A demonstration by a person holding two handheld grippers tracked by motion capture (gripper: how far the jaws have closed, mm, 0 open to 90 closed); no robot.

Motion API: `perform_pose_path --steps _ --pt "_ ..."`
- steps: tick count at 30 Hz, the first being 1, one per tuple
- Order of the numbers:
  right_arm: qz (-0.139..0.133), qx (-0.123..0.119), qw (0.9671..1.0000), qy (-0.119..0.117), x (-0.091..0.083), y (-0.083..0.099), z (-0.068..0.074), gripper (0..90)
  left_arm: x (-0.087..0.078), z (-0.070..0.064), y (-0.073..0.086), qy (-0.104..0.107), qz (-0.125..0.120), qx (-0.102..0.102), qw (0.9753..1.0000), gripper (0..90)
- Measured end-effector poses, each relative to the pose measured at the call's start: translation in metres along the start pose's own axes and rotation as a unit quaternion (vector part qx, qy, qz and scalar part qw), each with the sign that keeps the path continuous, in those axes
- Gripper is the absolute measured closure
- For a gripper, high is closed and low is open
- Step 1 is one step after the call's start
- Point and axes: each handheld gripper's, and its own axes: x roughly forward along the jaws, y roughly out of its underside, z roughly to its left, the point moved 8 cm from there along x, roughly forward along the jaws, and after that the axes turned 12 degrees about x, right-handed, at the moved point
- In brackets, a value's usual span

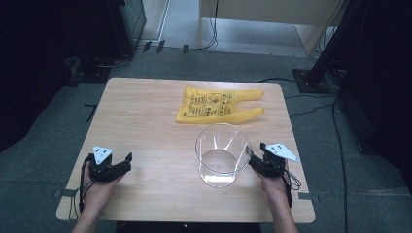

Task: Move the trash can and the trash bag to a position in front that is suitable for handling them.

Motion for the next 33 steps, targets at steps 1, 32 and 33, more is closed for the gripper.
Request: perform_pose_path --steps 1,32,33 --pt "0.0 0.001 1.0 -0.002 0.0 0.0 0.002 41.9 0.0 0.0 0.0 0.0 0.0 0.0 1.0 23.8" --pt "0.01 -0.011 0.9997 -0.019 0.001 0.018 0.062 40.8 0.004 -0.107 -0.038 0.109 -0.028 0.036 0.9931 46.5" --pt "0.01 -0.011 0.9997 -0.019 0.001 0.018 0.062 40.8 0.004 -0.107 -0.038 0.109 -0.028 0.036 0.9931 46.9"
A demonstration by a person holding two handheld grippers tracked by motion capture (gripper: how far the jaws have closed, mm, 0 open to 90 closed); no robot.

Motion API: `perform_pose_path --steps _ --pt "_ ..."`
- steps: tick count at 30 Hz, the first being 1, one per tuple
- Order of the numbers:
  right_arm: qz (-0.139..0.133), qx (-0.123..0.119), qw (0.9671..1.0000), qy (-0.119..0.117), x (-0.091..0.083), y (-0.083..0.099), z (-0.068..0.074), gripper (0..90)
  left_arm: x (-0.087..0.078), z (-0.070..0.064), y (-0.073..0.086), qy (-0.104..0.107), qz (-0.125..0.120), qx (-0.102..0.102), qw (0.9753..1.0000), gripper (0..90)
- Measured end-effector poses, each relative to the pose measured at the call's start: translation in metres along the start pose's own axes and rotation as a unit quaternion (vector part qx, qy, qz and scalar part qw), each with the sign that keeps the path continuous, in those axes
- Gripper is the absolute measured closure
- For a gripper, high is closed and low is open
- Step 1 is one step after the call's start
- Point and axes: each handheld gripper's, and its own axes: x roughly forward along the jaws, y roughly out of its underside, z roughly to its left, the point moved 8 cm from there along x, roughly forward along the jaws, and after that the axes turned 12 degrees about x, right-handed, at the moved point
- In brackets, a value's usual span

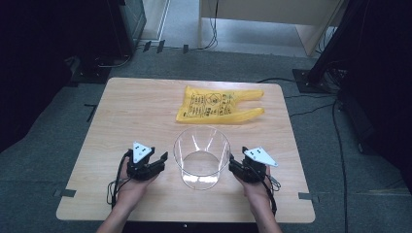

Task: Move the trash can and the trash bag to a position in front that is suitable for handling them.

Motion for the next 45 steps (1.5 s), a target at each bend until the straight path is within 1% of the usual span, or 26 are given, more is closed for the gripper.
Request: perform_pose_path --steps 1,4,6,7,11,14,16,19,23,25,27,28,29,31,32,33,34,35,36,37,38,39,40,41,42,45 --pt "-0.001 0.002 1.0 0.002 0.0 0.002 0.005 40.5 -0.001 -0.002 -0.001 -0.001 -0.002 0.001 1.0 47.4" --pt "-0.004 0.005 1.0 -0.002 0.001 0.003 0.01 40.4 -0.003 -0.006 -0.001 0.005 -0.004 0.004 1.0 47.6" --pt "-0.002 0.003 1.0 -0.005 0.002 0.004 0.012 40.4 -0.003 -0.006 -0.001 0.005 -0.003 0.006 1.0 47.7" --pt "0.001 -0.005 0.9999 -0.012 0.003 0.006 0.016 40.4 -0.002 -0.006 0.0 0.007 -0.005 0.004 1.0 47.8" --pt "0.006 -0.01 0.9997 -0.019 0.004 0.008 0.021 40.7 -0.004 -0.005 0.002 0.005 -0.005 0.002 1.0 50.2" --pt "0.007 -0.009 0.9996 -0.026 0.004 0.009 0.023 41.5 -0.006 -0.005 0.004 0.006 -0.006 0.005 0.9999 54.2" --pt "0.006 -0.012 0.9995 -0.029 0.005 0.01 0.027 43.3 -0.009 -0.004 0.007 0.008 -0.004 0.013 0.9999 56.9" --pt "0.004 -0.015 0.9994 -0.03 0.006 0.011 0.032 44.4 -0.01 -0.003 0.007 0.008 -0.004 0.01 0.9999 60.4" --pt "0.003 -0.015 0.9994 -0.032 0.008 0.012 0.036 46.8 -0.012 0.0 0.008 0.004 -0.005 0.008 0.9999 62.3" --pt "0.002 -0.023 0.9992 -0.033 0.01 0.011 0.04 47.3 -0.013 0.005 0.01 0.0 -0.004 0.005 1.0 60.1" --pt "0.003 -0.037 0.9988 -0.032 0.012 0.009 0.04 41.0 -0.012 0.012 0.012 0.0 -0.002 0.004 1.0 52.0" --pt "0.004 -0.041 0.9986 -0.034 0.013 0.007 0.039 38.8 -0.011 0.018 0.014 -0.005 0.004 0.002 1.0 51.0" --pt "0.004 -0.041 0.9987 -0.032 0.015 0.005 0.036 38.7 -0.009 0.024 0.018 -0.01 0.011 -0.002 0.9999 48.9" --pt "-0.003 -0.031 0.9992 -0.024 0.019 -0.001 0.03 38.8 -0.005 0.037 0.025 -0.019 0.022 -0.011 0.9995 46.4" --pt "-0.003 -0.031 0.9992 -0.024 0.019 -0.001 0.03 38.8 -0.005 0.037 0.025 -0.019 0.022 -0.011 0.9995 45.5" --pt "-0.005 -0.028 0.9995 -0.015 0.027 -0.007 0.024 38.8 0.0 0.047 0.034 -0.031 0.035 -0.015 0.9988 44.1" --pt "-0.004 -0.027 0.9996 -0.01 0.031 -0.009 0.021 38.8 0.002 0.052 0.039 -0.036 0.04 -0.018 0.9984 43.2" --pt "-0.004 -0.027 0.9996 -0.01 0.031 -0.009 0.021 38.8 0.002 0.052 0.039 -0.036 0.04 -0.018 0.9984 42.4" --pt "-0.003 -0.023 0.9997 -0.002 0.044 -0.014 0.014 38.6 0.007 0.059 0.047 -0.046 0.052 -0.02 0.9974 41.2" --pt "-0.003 -0.023 0.9997 -0.002 0.044 -0.014 0.014 38.6 0.007 0.059 0.047 -0.046 0.052 -0.02 0.9974 40.4" --pt "-0.003 -0.012 0.9999 0.01 0.058 -0.019 0.007 38.6 0.011 0.063 0.053 -0.053 0.062 -0.02 0.9965 39.6" --pt "-0.004 -0.009 0.9999 0.014 0.064 -0.021 0.004 38.7 0.011 0.063 0.053 -0.053 0.062 -0.02 0.9965 38.8" --pt "-0.006 -0.007 0.9997 0.022 0.072 -0.023 0.002 38.7 0.013 0.066 0.057 -0.059 0.07 -0.014 0.9957 37.5" --pt "-0.005 -0.008 0.9996 0.026 0.08 -0.024 0.0 38.7 0.013 0.066 0.057 -0.059 0.07 -0.014 0.9957 36.2" --pt "-0.004 -0.013 0.9995 0.03 0.088 -0.026 -0.001 38.6 0.015 0.067 0.062 -0.063 0.079 -0.006 0.9948 34.7" --pt "0.006 -0.022 0.999 0.037 0.113 -0.03 -0.001 35.3 0.019 0.067 0.067 -0.062 0.093 -0.002 0.9937 29.5"
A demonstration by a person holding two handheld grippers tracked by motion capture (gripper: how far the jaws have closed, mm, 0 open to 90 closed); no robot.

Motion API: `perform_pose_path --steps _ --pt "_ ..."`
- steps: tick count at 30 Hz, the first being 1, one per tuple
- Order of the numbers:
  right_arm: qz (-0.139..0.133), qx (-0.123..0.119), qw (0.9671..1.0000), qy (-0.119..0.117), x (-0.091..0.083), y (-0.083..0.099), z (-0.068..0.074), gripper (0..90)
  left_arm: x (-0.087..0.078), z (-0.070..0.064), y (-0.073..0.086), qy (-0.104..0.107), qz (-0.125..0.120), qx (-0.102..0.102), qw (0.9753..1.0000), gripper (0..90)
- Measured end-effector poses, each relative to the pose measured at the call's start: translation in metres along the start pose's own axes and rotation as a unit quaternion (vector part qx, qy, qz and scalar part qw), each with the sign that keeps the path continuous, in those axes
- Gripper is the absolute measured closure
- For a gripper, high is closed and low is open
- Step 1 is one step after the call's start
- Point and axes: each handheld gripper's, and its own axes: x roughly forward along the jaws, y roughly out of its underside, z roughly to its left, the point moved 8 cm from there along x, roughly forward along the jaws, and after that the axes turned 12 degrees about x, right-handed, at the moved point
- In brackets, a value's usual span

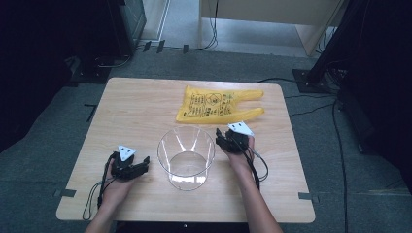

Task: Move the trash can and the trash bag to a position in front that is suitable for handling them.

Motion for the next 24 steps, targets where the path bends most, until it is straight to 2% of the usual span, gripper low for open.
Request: perform_pose_path --steps 2,4,8,9,11,14,18,20,21,22,24 --pt "0.007 0.003 1.0 0.006 0.015 -0.004 0.001 33.6 0.001 -0.001 0.0 0.0 0.0 0.002 1.0 25.5" --pt "0.01 0.024 0.9996 0.01 0.029 -0.009 0.001 29.1 0.001 -0.001 0.0 -0.001 -0.002 0.002 1.0 24.2" --pt "0.003 0.03 0.9992 0.026 0.052 -0.02 0.004 30.9 0.002 -0.001 0.0 0.0 -0.002 0.002 1.0 23.3" --pt "0.004 0.03 0.9993 0.023 0.057 -0.021 0.007 32.4 0.002 -0.001 0.0 0.0 -0.002 0.002 1.0 23.3" --pt "0.018 0.018 0.9994 0.022 0.068 -0.022 0.01 36.9 0.002 -0.001 0.0 0.0 -0.002 0.002 1.0 23.3" --pt "0.055 0.004 0.9975 0.045 0.085 -0.019 0.008 44.4 0.002 -0.001 0.0 0.0 -0.002 0.002 1.0 23.3" --pt "0.093 0.008 0.9949 0.039 0.1 -0.012 0.0 56.4 0.002 -0.001 0.0 0.0 -0.002 0.002 1.0 23.2" --pt "0.094 0.014 0.9947 0.038 0.101 -0.012 -0.005 64.5 0.002 -0.001 0.0 0.001 -0.002 0.004 1.0 23.2" --pt "0.094 0.014 0.9947 0.038 0.101 -0.012 -0.005 64.5 0.002 -0.001 0.0 0.001 -0.002 0.004 1.0 23.2" --pt "0.098 0.009 0.9945 0.036 0.099 -0.012 -0.01 72.6 0.002 -0.001 0.0 0.002 -0.002 0.005 1.0 23.2" --pt "0.102 0.001 0.9944 0.028 0.096 -0.011 -0.013 78.0 0.002 -0.001 0.0 0.002 -0.002 0.005 1.0 23.2"
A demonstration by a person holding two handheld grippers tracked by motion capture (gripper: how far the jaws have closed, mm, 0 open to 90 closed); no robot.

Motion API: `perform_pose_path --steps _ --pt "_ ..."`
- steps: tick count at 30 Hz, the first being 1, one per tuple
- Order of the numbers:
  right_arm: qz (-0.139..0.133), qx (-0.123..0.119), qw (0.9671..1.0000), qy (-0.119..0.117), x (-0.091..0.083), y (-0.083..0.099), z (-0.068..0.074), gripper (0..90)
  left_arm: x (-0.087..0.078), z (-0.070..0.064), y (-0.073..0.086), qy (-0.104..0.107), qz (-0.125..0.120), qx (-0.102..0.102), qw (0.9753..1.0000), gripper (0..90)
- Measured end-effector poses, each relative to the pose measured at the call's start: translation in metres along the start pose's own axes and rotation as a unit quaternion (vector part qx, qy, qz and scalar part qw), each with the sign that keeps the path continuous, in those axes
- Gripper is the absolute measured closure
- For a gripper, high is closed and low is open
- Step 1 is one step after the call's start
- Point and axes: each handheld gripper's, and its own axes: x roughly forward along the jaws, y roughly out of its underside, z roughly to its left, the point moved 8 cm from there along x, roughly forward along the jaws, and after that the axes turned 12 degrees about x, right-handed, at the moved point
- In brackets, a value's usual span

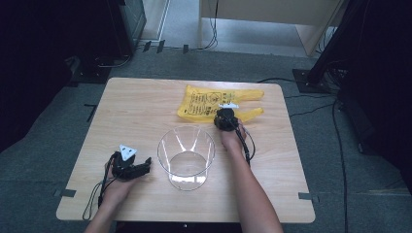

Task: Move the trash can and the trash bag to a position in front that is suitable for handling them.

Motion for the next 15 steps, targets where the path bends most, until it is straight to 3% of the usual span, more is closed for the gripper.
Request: perform_pose_path --steps 3,6,9,11,13,15 --pt "0.001 -0.008 0.9999 -0.01 -0.007 0.004 -0.009 83.8 0.0 0.0 0.0 0.0 0.0 0.0 1.0 23.2" --pt "-0.001 -0.024 0.9996 -0.017 -0.018 0.013 -0.02 83.8 0.0 0.0 0.0 0.0 0.0 0.0 1.0 23.3" --pt "-0.002 -0.019 0.9996 -0.02 -0.027 0.019 -0.028 81.4 0.0 0.0 0.0 0.0 0.0 0.0 1.0 23.3" --pt "-0.004 -0.021 0.9997 -0.01 -0.038 0.026 -0.041 76.4 0.0 0.0 0.0 0.0 0.0 0.0 1.0 23.3" --pt "-0.009 -0.02 0.9996 0.016 -0.045 0.029 -0.054 70.8 0.0 0.0 0.0 0.0 0.0 0.0 1.0 23.3" --pt "-0.01 -0.003 0.9991 0.041 -0.052 0.031 -0.068 65.1 0.0 0.0 0.0 0.0 0.0 0.0 1.0 23.3"
